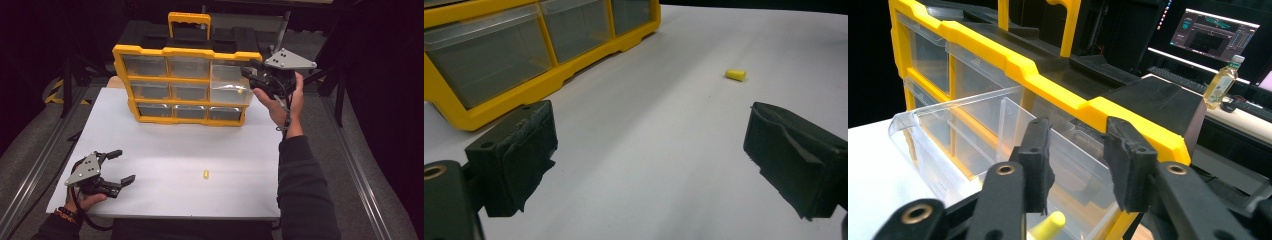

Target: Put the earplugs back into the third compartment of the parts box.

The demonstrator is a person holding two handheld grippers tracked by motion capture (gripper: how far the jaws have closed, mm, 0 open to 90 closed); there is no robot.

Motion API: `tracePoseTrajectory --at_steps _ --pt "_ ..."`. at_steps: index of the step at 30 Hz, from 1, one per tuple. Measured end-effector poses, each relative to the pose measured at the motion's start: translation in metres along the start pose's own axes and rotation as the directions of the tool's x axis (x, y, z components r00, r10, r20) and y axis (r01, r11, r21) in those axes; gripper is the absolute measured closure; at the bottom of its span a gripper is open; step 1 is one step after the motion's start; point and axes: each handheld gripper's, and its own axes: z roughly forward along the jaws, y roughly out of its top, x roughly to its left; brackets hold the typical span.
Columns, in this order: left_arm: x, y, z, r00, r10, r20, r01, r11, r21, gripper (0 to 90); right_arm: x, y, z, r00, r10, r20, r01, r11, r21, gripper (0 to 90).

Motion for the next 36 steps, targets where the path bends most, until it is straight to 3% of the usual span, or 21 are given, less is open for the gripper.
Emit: tracePoseTrajectory --at_steps 6,10,13,23,28,36 --pt "0.0 0.0 0.0 1.0 0.0 -0.001 0.0 1.0 0.002 8.0 0.005 -0.001 -0.01 1.0 0.0 0.007 0.001 0.999 -0.05 46.4" --pt "-0.001 0.0 0.001 1.0 0.002 0.002 -0.002 1.0 0.004 7.9 0.013 -0.004 -0.021 0.9994 -0.027 0.021 0.029 0.996 -0.083 40.2" --pt "-0.001 0.0 0.001 1.0 0.003 0.001 -0.003 1.0 0.006 7.9 0.017 -0.006 -0.029 0.9995 -0.03 0.009 0.03 0.993 -0.117 38.9" --pt "-0.002 0.0 0.002 1.0 0.006 -0.001 -0.006 0.9999 0.01 7.9 0.035 -0.026 -0.054 0.9978 -0.063 0.019 0.065 0.983 -0.173 28.5" --pt "-0.002 0.0 0.002 1.0 0.005 -0.003 -0.005 0.9999 0.012 7.9 0.046 -0.039 -0.061 0.9958 -0.09 0.017 0.091 0.982 -0.166 26.7" --pt "-0.002 0.0 0.002 1.0 0.008 -0.001 -0.008 0.9998 0.016 7.9 0.065 -0.067 -0.065 0.9911 -0.12 -0.059 0.111 0.984 -0.137 24.1"
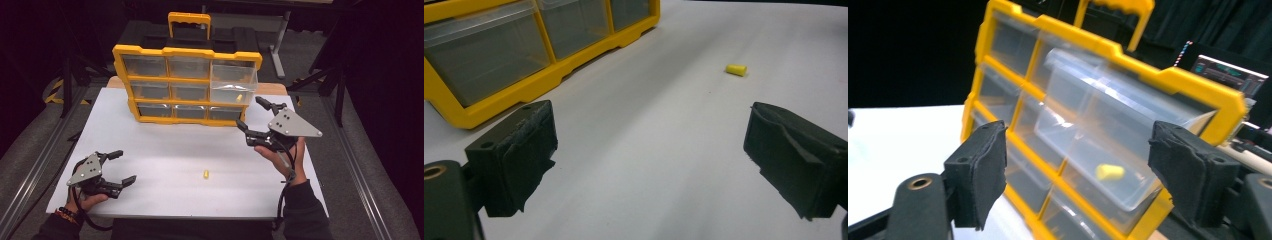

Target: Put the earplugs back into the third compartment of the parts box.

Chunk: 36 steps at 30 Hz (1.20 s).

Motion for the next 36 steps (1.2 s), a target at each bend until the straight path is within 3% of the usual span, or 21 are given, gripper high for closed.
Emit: tracePoseTrajectory --at_steps 9,15,19,21,25,28,31,33,35,36 --pt "0.0 0.0 0.0 1.0 -0.001 0.003 0.001 1.0 0.0 8.0 0.02 -0.028 0.006 0.9966 0.009 -0.081 -0.003 0.997 0.072 18.1" --pt "0.0 0.0 0.0 1.0 0.002 0.005 -0.002 1.0 0.001 8.0 0.03 -0.049 0.016 0.9833 0.038 -0.178 -0.01 0.988 0.154 13.0" --pt "0.0 0.0 0.0 1.0 0.001 0.002 -0.001 1.0 0.002 8.1 0.037 -0.068 0.026 0.9635 0.081 -0.255 -0.02 0.972 0.234 11.1" --pt "0.0 0.0 0.0 1.0 0.002 0.004 -0.002 1.0 0.004 8.1 0.043 -0.078 0.035 0.9491 0.096 -0.3 -0.004 0.956 0.293 9.6" --pt "-0.001 0.001 0.0 1.0 0.006 0.002 -0.006 1.0 0.005 8.2 0.053 -0.093 0.047 0.9236 0.129 -0.361 0.01 0.933 0.36 8.1" --pt "0.0 0.001 -0.001 1.0 0.006 0.003 -0.006 1.0 0.003 8.4 0.058 -0.102 0.054 0.9123 0.157 -0.378 0.007 0.918 0.397 8.1" --pt "0.0 0.001 0.0 1.0 0.006 0.005 -0.006 1.0 0.004 8.4 0.066 -0.112 0.063 0.896 0.176 -0.408 0.027 0.895 0.446 8.5" --pt "0.0 0.0 0.0 1.0 0.006 0.006 -0.006 1.0 0.004 8.4 0.071 -0.117 0.068 0.8821 0.193 -0.43 0.031 0.886 0.462 10.0" --pt "0.0 0.0 0.0 1.0 0.007 0.006 -0.007 1.0 0.005 8.5 0.076 -0.121 0.072 0.8785 0.188 -0.439 0.051 0.877 0.478 12.6" --pt "0.0 0.0 0.0 1.0 0.007 0.006 -0.007 1.0 0.005 8.4 0.079 -0.123 0.075 0.8721 0.189 -0.452 0.06 0.875 0.48 15.3"
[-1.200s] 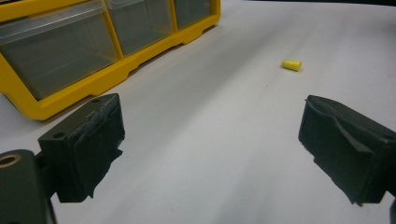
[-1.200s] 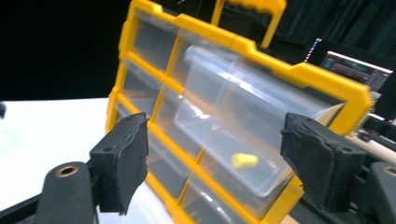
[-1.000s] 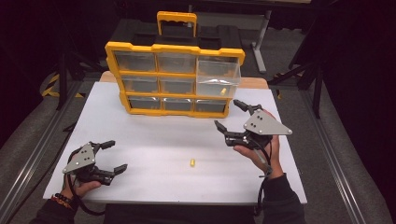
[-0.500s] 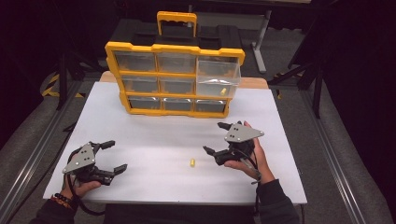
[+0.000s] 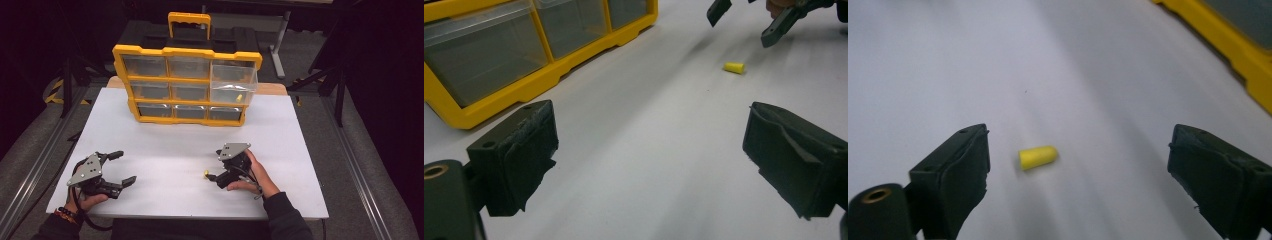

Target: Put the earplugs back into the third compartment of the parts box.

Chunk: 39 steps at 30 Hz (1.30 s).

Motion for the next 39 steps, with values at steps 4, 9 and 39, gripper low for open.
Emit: tracePoseTrajectory --at_steps 4,9,39 --pt "0.0 0.0 0.0 1.0 0.001 0.003 -0.001 1.0 0.001 8.5 0.001 -0.001 0.011 0.9997 -0.004 -0.023 0.004 1.0 0.018 21.9" --pt "0.0 0.0 0.0 1.0 0.001 0.007 -0.002 1.0 0.006 8.6 0.002 -0.003 0.021 0.9978 -0.019 -0.063 0.024 0.997 0.067 31.9" --pt "0.0 0.0 -0.001 0.9999 0.012 0.008 -0.012 0.9999 0.01 9.5 0.006 0.0 0.017 0.9909 -0.04 -0.128 0.047 0.998 0.05 69.6"
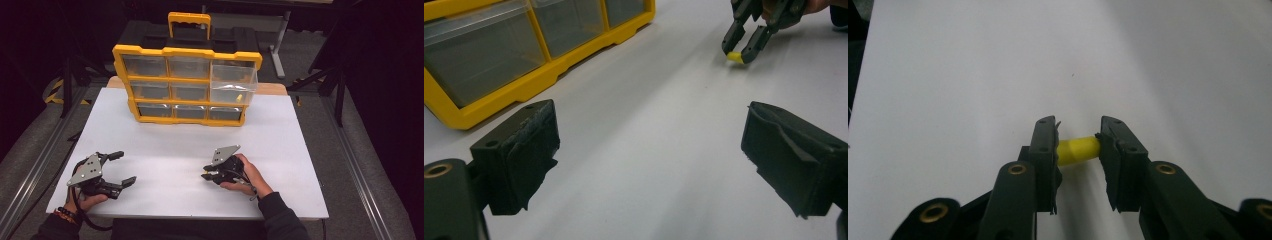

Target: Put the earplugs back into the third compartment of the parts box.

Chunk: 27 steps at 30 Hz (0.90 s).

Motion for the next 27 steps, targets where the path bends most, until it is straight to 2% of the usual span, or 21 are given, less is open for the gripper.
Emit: tracePoseTrajectory --at_steps 8,12,15,19,21,27 --pt "0.0 0.0 -0.001 1.0 -0.005 0.001 0.005 1.0 -0.005 9.4 0.002 0.004 -0.019 0.9985 -0.006 0.054 0.011 0.997 -0.077 69.9" --pt "0.0 0.0 -0.001 1.0 0.0 -0.002 0.0 1.0 -0.008 9.3 0.003 0.005 -0.033 0.9952 -0.013 0.097 0.022 0.995 -0.098 69.9" --pt "0.0 0.0 -0.001 1.0 -0.001 -0.003 0.001 1.0 -0.009 9.2 0.004 0.005 -0.046 0.9933 -0.002 0.116 0.018 0.99 -0.141 69.9" --pt "-0.001 0.0 -0.001 1.0 -0.001 -0.002 0.001 1.0 -0.006 9.2 0.003 0.006 -0.066 0.9846 0.002 0.175 0.028 0.985 -0.169 69.9" --pt "0.0 0.0 -0.001 1.0 -0.001 -0.002 0.001 1.0 -0.006 9.2 0.001 0.004 -0.076 0.9818 0.017 0.189 0.021 0.98 -0.197 69.9" --pt "0.0 0.0 -0.001 1.0 -0.002 -0.002 0.002 1.0 -0.005 9.2 -0.005 -0.005 -0.112 0.9611 0.08 0.264 -0.002 0.959 -0.284 70.0"
